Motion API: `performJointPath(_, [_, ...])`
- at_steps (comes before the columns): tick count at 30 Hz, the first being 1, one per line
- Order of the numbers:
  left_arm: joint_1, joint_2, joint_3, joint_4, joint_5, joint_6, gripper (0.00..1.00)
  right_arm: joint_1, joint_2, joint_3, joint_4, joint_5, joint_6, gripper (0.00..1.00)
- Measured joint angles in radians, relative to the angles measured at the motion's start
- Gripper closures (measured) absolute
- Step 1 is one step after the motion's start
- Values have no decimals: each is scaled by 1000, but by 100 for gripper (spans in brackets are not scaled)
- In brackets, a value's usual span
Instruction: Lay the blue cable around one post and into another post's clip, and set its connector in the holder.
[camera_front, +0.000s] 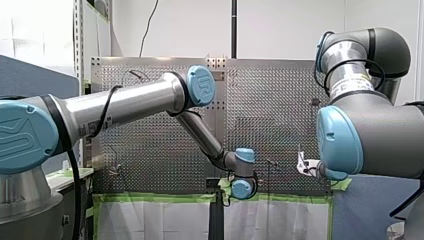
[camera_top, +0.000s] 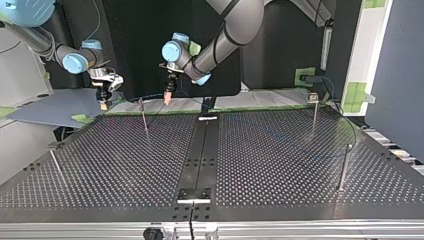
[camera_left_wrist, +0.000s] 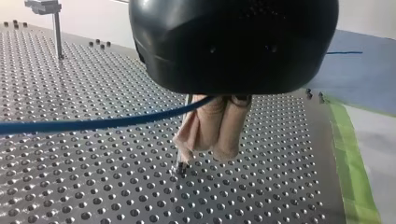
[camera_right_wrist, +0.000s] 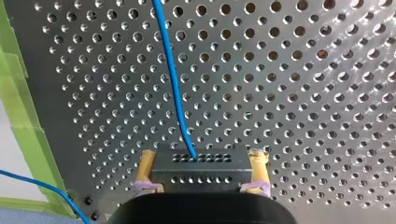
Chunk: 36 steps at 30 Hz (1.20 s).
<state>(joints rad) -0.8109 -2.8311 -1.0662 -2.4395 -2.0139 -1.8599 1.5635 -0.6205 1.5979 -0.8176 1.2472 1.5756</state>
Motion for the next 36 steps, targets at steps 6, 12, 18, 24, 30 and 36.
performJointPath(6, [-5, 0, 7, -3, -1, 25, 100, -5, 0, -1, -4, 0, 1, 91])
performJointPath(12, [-6, 0, 29, -4, -2, 27, 100, -9, 0, -1, -13, -1, 9, 91])
performJointPath(18, [-1, 0, 67, -23, -2, 23, 100, -9, 0, -1, -16, -3, 10, 91])
performJointPath(24, [12, -1, 78, -38, -11, 23, 100, -9, 0, -1, -17, -4, 10, 91])
performJointPath(30, [30, -1, 72, -40, -14, 26, 100, -9, 0, -5, -19, -3, 11, 91])
performJointPath(36, [43, -1, 89, -48, 2, 27, 100, -9, 1, -12, -15, -3, 10, 91])
